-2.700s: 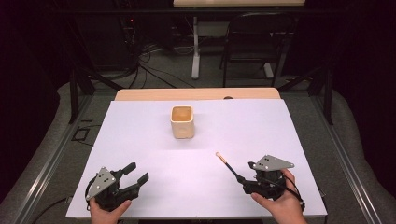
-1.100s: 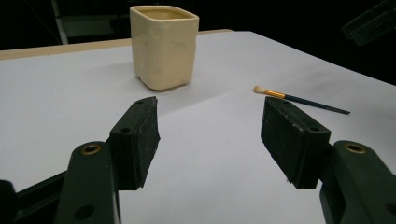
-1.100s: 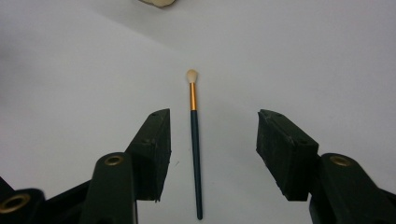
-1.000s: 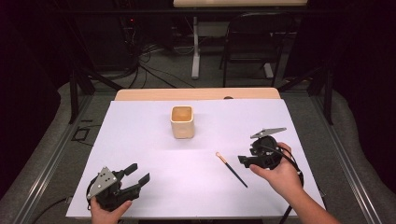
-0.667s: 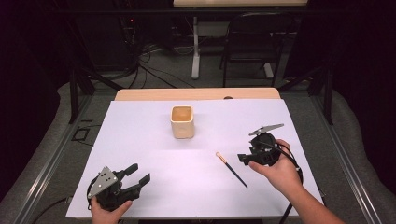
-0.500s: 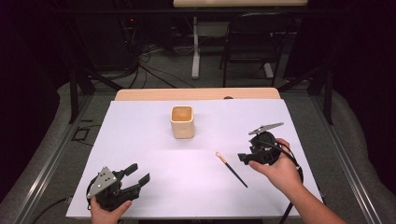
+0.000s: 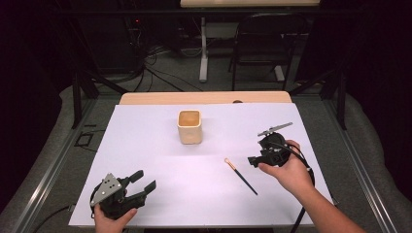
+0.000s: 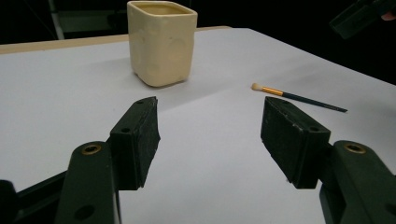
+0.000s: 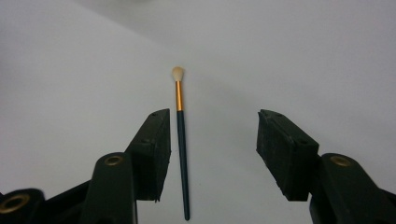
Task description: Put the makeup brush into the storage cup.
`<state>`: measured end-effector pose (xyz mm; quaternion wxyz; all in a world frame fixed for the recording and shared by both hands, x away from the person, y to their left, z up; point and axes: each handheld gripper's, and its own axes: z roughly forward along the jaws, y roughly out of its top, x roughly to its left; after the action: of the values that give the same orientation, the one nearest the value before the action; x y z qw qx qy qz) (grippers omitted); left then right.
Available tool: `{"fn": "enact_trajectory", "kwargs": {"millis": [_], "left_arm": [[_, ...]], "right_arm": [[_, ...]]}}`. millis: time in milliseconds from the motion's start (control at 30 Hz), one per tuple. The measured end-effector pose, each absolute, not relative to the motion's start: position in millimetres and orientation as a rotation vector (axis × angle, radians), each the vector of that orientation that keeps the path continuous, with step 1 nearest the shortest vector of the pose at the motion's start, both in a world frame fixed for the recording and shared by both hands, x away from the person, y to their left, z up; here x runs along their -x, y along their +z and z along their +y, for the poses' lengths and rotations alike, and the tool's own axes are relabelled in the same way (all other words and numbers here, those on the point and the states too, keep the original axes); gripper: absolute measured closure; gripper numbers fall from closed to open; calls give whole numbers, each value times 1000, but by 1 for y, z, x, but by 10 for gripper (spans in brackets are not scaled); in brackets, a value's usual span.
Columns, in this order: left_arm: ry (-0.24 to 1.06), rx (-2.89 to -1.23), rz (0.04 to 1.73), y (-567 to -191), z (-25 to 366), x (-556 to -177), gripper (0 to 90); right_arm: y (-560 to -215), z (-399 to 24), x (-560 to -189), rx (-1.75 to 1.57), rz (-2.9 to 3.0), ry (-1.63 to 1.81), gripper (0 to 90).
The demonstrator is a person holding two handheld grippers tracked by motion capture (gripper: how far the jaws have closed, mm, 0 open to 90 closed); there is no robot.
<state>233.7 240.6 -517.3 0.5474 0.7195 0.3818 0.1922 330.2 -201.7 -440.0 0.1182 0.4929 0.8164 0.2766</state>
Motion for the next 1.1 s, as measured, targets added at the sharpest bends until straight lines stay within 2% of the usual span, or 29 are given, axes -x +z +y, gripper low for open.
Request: {"fn": "enact_trajectory", "kwargs": {"millis": [900, 1100], "left_arm": [[453, -1713, 908, -518, 240, -234, 371], [453, -1712, 911, -518, 240, -234, 371]], "right_arm": [[-448, -177, -362, -1518, 2473, 527, 470], [-450, -181, -366, -1567, 2457, 497, 501]]}}
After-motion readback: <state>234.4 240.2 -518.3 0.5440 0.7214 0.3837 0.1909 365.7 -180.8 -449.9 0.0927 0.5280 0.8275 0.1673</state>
